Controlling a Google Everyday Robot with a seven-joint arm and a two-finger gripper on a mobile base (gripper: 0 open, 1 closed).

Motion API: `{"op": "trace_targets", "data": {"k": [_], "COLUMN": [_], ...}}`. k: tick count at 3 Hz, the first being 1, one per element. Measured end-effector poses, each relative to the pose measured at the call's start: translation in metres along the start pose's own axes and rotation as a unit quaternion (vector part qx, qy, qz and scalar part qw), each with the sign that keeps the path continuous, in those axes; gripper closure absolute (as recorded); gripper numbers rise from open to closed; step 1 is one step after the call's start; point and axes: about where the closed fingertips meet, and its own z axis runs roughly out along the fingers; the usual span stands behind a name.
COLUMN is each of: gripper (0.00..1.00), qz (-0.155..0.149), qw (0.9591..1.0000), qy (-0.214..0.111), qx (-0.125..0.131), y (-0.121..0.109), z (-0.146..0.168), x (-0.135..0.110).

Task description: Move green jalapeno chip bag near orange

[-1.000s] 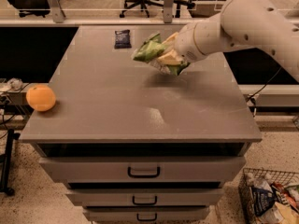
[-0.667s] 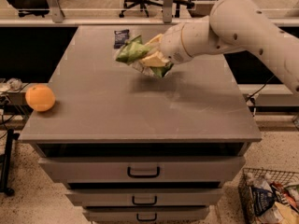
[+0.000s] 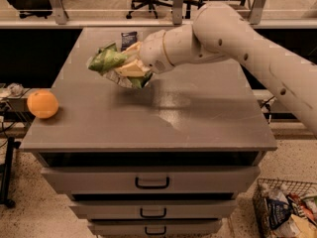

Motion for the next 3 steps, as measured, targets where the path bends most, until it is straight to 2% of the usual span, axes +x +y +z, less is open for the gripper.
{"op": "trace_targets", "data": {"k": [1,3], "gripper": [1.00,1.00], "qz": [0.009,0.030], "qw": [0.9998,0.9991], "qy": [-0.006,-0.007], "qx": [-0.019,-0.027], "y": [0.015,0.028], "z": [0.030,0.068], "x": [-0.003,-0.008]}}
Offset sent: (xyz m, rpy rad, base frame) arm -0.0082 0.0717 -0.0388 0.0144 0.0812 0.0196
